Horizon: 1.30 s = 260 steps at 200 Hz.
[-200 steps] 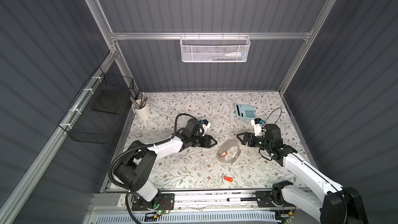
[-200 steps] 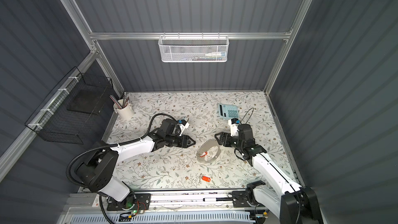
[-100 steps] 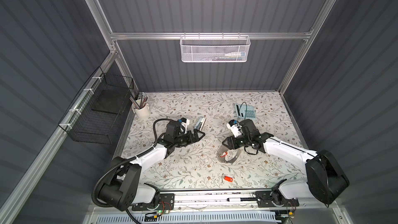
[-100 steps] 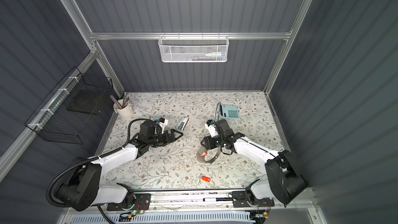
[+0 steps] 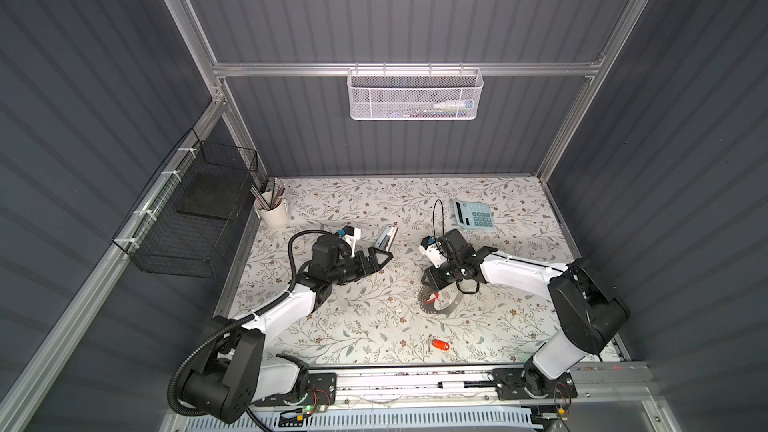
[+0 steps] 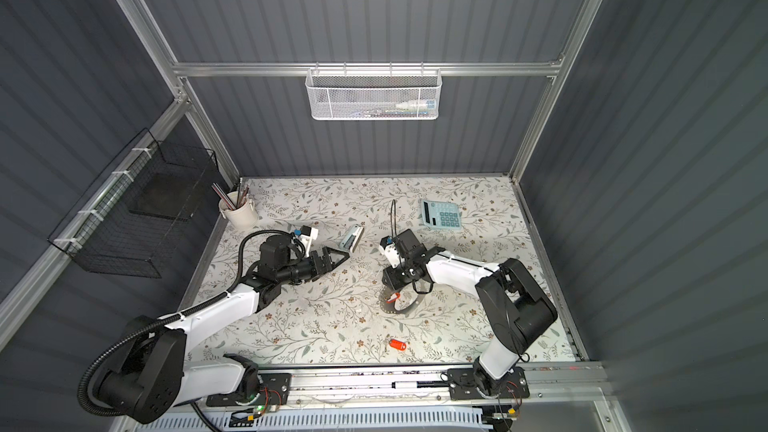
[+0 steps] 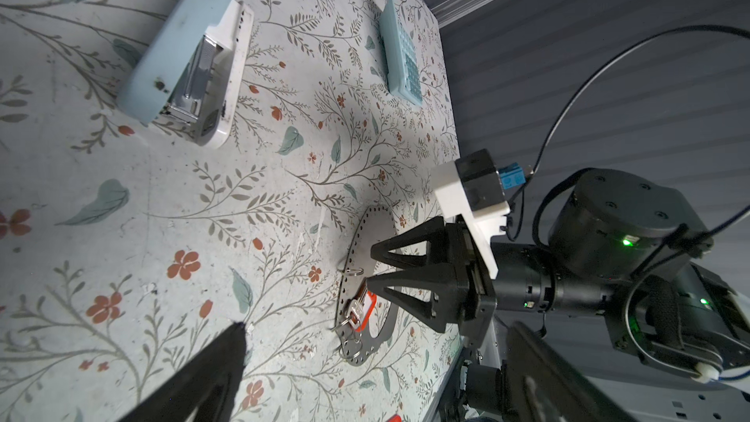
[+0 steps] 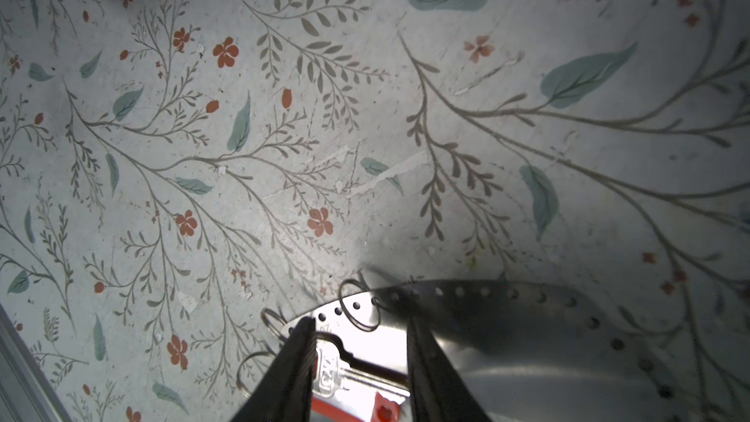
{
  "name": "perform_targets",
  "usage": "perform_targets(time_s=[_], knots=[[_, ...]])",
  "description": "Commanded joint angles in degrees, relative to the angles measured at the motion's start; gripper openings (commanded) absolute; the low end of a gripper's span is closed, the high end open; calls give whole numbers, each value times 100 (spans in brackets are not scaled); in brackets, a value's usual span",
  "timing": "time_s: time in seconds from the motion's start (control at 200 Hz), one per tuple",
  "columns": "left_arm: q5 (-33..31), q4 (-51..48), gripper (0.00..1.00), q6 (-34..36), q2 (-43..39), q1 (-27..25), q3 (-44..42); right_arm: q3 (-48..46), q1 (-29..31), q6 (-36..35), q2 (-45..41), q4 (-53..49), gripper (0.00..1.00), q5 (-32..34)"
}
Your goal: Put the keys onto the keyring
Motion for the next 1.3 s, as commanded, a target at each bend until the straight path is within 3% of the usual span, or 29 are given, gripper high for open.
perform_targets(time_s=[0.0, 0.71, 0.855, 1.051, 1.296], knots=[[144, 44, 100, 105, 55, 17, 153, 180, 45, -179, 161, -145, 38, 144], [130, -3, 100, 175, 254, 17, 283, 245, 73, -172, 331, -66, 14, 293], [164, 35, 100, 173, 309, 17, 291, 220, 72, -103, 260, -65, 15, 572], [207, 130, 100, 110, 367, 17, 281, 220, 70, -69, 207, -96, 25, 712], [234, 152, 100, 105, 364, 17, 264, 222, 70, -22, 230, -60, 20, 491]])
